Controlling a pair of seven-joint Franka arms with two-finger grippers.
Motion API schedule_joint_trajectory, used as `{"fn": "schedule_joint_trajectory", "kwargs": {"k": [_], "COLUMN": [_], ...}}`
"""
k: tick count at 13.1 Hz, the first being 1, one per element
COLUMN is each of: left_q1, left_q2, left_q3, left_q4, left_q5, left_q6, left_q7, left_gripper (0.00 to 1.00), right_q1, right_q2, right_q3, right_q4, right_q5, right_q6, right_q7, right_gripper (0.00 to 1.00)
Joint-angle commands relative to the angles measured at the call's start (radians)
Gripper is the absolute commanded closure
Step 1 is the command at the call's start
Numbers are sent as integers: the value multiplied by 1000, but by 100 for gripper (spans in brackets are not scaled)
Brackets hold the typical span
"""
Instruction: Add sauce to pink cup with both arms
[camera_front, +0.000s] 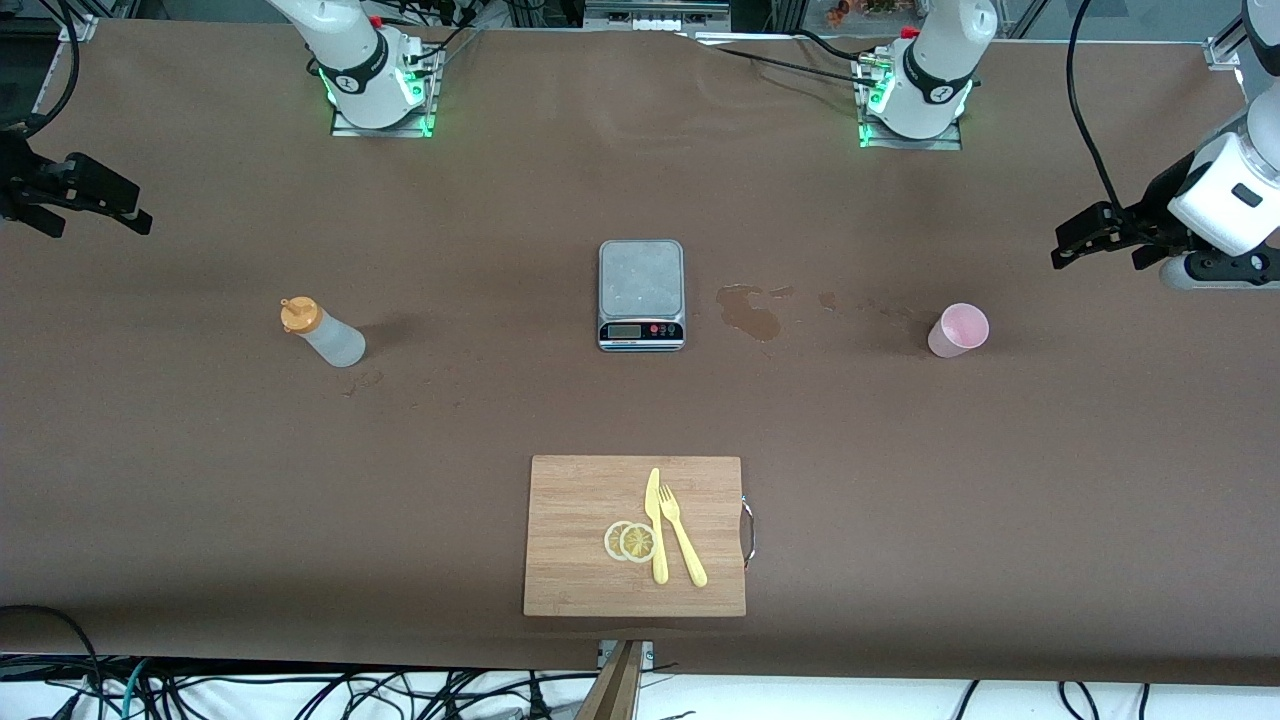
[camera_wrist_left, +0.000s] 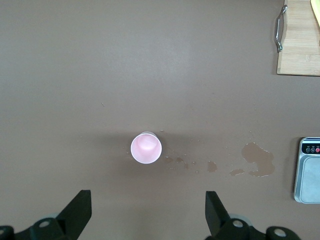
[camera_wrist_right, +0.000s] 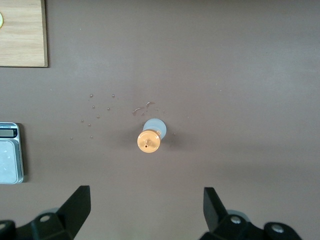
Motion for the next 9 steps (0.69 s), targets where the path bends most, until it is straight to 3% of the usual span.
{"fn": "schedule_joint_trajectory", "kwargs": {"k": [1, 9], "left_q1": [15, 13], "left_q2": [13, 79], "left_q3": [-1, -10], "left_q4": [31, 63], "left_q5": [-23, -12], "left_q6": [-26, -38], "left_q7": [4, -1], "left_gripper": [0, 0], "right_q1": [-1, -1], "right_q2": [-11, -14], "right_q3": [0, -5], "right_q4": [6, 6], "right_q5": [5, 11], "right_q6": [-14, -18], "right_q7": [-21, -21], "right_gripper": [0, 0]}}
